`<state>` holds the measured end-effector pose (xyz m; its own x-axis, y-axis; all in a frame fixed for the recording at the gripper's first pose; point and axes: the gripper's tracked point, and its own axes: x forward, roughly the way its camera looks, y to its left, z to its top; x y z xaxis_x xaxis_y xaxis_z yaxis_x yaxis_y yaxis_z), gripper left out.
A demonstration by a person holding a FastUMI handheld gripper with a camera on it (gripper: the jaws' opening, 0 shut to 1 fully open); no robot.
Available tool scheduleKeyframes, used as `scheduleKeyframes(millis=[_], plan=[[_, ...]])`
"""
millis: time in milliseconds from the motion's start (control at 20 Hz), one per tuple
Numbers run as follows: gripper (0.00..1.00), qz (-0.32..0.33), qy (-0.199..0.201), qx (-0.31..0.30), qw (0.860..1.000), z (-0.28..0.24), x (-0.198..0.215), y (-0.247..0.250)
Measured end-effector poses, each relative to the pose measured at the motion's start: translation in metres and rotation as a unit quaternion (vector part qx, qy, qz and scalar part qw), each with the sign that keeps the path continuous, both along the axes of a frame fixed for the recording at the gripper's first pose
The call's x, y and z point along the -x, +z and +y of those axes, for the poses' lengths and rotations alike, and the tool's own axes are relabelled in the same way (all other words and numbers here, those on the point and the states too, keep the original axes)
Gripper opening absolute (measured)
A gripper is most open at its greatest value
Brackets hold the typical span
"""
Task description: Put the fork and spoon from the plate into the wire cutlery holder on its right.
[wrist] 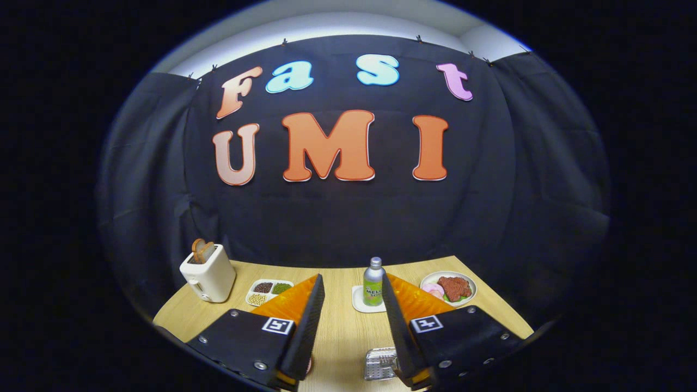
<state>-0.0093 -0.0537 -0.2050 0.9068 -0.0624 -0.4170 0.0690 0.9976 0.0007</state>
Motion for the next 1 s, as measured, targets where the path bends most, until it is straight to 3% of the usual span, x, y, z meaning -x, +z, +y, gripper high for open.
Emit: scheduleKeyframes(millis=[150, 250, 550, 1000], plan=[[0.83, 0.012, 0.028, -0.005, 1.000, 0.039, 0.002, -0.013], [0.89, 0.027, 0.050, -0.015, 0.998, 0.075, 0.007, -0.028], [0.92, 0.069, 0.100, -0.027, 0.992, 0.147, 0.019, -0.069], [0.92, 0.198, 0.120, -0.027, 0.973, 0.202, 0.072, -0.172]])
